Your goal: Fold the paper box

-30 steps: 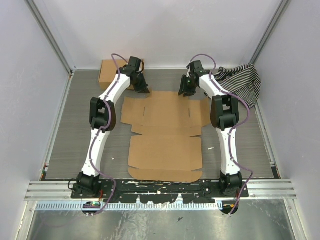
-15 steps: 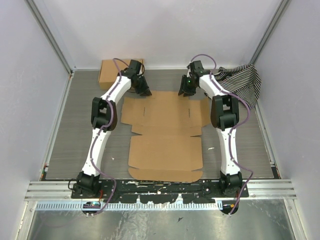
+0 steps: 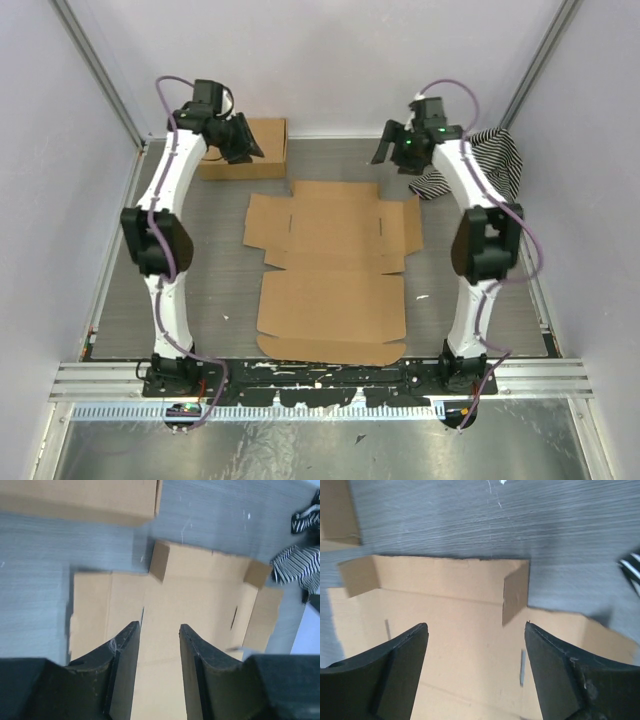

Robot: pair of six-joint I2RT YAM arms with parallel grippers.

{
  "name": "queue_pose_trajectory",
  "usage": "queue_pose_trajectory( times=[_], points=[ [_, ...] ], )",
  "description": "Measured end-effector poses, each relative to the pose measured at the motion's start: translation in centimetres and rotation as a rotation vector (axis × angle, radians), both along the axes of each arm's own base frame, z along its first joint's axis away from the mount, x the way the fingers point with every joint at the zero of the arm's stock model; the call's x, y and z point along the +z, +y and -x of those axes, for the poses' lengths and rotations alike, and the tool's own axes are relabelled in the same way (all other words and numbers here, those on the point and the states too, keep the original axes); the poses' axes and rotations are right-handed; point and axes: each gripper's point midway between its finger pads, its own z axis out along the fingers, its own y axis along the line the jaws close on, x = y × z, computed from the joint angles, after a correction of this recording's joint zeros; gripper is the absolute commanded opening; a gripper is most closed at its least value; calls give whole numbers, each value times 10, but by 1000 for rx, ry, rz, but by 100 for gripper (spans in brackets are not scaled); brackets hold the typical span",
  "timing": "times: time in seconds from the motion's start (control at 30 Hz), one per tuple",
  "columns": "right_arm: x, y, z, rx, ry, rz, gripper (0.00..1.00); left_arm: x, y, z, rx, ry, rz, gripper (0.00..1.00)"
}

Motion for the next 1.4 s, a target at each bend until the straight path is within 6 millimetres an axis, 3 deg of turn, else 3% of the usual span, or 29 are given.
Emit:
queue_pose_trajectory(
  times=[0.07, 0.13, 0.23, 0.33, 0.43, 0.57, 0.67, 0.87, 1.17, 1.4],
  points=[
    [37, -11, 22, -17, -50, -3, 80, 20, 12, 24, -14, -17, -18, 45],
    [64, -22, 53, -34, -86, -3, 79, 21, 17, 55, -31, 5, -28, 45],
    [70, -23, 102, -35, -85, 1, 78, -8, 21, 114, -55, 115, -36, 46],
    [37, -17, 151, -22, 10, 2, 76, -55, 26, 163, -70, 263, -52, 47],
    [-12, -17, 200, -24, 161, 15, 76, -90, 33, 202, -79, 383, -71, 48],
    [-50, -27, 245, -56, 294, 44, 76, -104, 38, 230, -85, 427, -73, 49],
    [-58, -31, 256, -68, 311, 53, 77, -99, 37, 231, -88, 386, -63, 51],
    [-75, -33, 257, -76, 328, 65, 76, -102, 29, 222, -88, 351, -27, 51],
    [-104, -32, 245, -77, 370, 83, 75, -145, 14, 222, -113, 455, -43, 50],
    [-118, -30, 239, -73, 394, 86, 73, -157, 10, 222, -119, 488, -53, 50]
  ],
)
